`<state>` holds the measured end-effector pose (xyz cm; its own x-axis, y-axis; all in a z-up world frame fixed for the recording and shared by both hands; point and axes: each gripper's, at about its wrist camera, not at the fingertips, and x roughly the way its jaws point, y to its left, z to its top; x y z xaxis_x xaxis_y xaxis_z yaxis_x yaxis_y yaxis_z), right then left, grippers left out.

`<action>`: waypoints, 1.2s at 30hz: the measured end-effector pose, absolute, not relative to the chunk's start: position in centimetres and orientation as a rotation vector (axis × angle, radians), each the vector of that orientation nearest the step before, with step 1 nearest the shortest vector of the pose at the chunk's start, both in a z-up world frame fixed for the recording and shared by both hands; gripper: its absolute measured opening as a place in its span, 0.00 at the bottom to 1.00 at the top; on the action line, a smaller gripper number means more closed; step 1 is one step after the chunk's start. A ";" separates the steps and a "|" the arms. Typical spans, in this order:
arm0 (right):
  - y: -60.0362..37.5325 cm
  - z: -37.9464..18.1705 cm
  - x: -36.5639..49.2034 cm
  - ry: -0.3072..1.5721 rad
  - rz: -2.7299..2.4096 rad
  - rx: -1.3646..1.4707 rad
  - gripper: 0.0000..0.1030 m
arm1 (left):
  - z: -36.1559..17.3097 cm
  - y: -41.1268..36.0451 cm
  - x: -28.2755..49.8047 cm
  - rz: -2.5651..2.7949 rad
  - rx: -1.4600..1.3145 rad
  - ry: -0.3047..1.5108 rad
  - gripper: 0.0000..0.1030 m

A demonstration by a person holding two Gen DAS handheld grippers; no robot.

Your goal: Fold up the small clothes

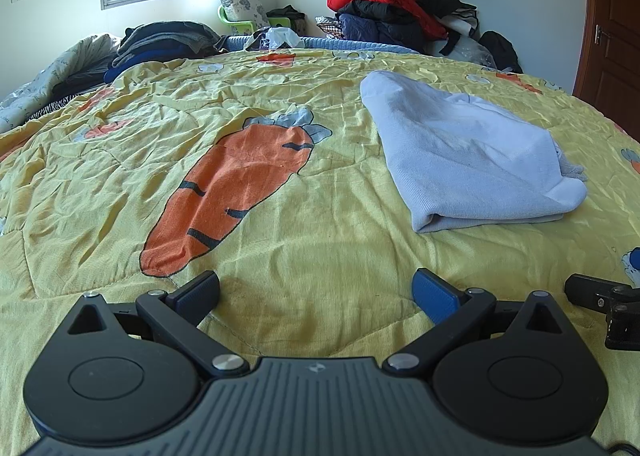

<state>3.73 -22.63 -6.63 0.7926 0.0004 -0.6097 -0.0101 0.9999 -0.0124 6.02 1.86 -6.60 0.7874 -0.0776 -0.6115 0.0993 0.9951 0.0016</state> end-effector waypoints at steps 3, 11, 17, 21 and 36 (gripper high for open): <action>-22.6 -6.6 3.7 0.656 0.005 -0.018 1.00 | -6.6 1.9 6.0 -0.095 0.034 0.657 1.00; -22.7 -6.4 3.4 0.639 0.004 -0.016 1.00 | -6.6 1.9 6.0 -0.095 0.034 0.657 1.00; -22.8 -6.1 3.6 0.614 -0.019 -0.051 1.00 | -6.6 1.9 6.0 -0.095 0.034 0.657 1.00; -23.3 -6.5 4.1 0.655 0.001 -0.017 1.00 | -6.6 1.8 6.0 -0.095 0.035 0.657 1.00; -23.1 -6.6 4.1 0.656 0.005 -0.019 1.00 | -6.6 2.6 5.4 -0.038 0.009 0.658 1.00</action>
<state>4.05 -23.12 -6.62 0.7927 -0.0014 -0.6096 -0.0108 0.9998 -0.0164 5.41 2.64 -6.56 0.7908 -0.0321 -0.6112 0.0379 0.9993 -0.0034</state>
